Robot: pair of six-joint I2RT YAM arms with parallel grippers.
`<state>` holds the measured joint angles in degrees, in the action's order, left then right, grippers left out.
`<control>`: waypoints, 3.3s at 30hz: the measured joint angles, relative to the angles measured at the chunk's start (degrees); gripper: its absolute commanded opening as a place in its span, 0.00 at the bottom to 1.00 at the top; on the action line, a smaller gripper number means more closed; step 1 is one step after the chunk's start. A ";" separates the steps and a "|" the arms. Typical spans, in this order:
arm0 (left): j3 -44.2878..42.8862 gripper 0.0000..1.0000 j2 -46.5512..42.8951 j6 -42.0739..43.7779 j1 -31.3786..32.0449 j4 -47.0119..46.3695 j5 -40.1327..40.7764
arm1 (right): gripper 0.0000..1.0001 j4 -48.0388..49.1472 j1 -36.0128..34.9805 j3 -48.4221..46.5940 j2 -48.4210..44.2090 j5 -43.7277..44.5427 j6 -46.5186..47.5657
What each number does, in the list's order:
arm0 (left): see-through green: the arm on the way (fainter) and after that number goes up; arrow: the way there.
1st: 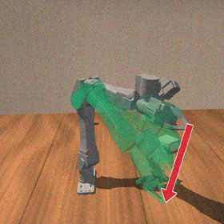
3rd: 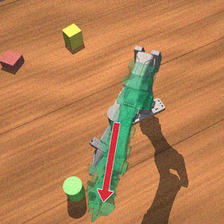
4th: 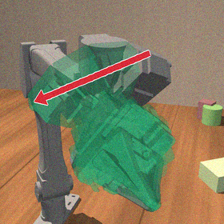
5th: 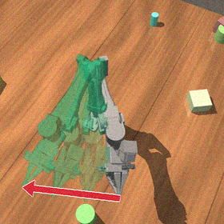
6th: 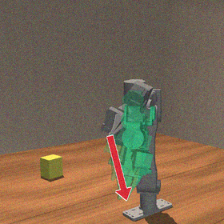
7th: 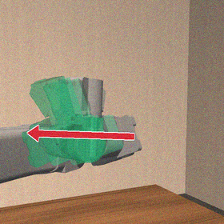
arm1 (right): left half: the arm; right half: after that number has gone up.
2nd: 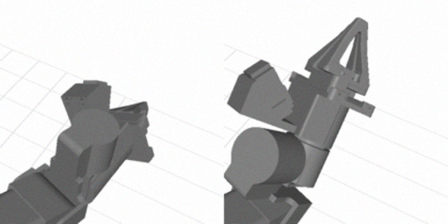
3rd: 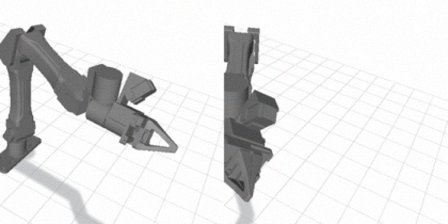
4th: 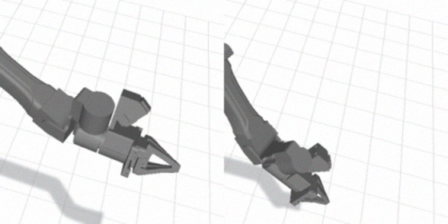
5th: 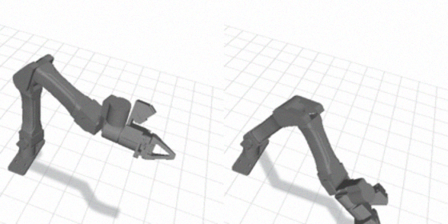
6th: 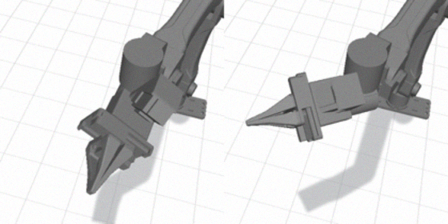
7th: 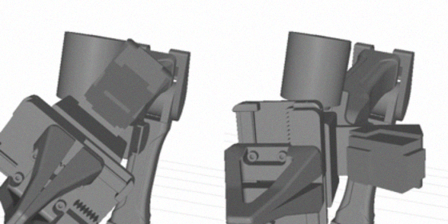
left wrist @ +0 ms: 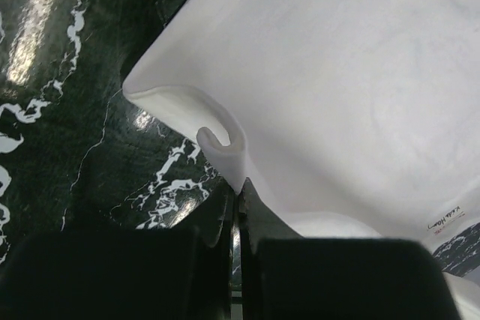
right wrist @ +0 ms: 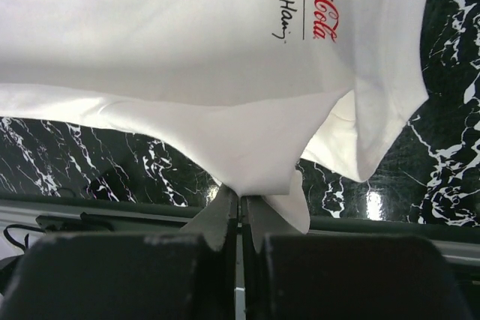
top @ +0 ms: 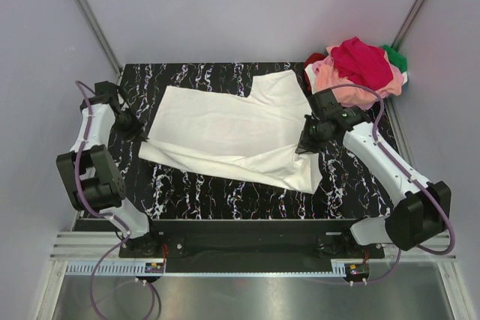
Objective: Fold and stack the t-shirts
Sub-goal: Fold the tshirt
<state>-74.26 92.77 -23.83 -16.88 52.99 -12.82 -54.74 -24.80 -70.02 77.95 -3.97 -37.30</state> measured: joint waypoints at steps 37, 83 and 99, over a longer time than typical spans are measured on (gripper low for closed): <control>-0.90 0.65 -5.40 -0.90 10.27 -2.16 11.52 | 0.75 10.91 11.19 -1.81 11.17 -7.89 6.43; 25.18 0.59 -33.46 1.57 14.62 -8.20 8.98 | 0.00 17.81 4.59 0.72 24.17 -10.73 3.76; 25.31 0.59 -33.42 1.57 14.49 -9.05 8.94 | 0.85 -1.75 6.40 -60.22 56.70 -5.66 10.38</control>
<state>-48.95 59.35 -22.26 -2.39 43.94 -3.88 -56.49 -18.39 -130.23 134.65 -9.63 -26.92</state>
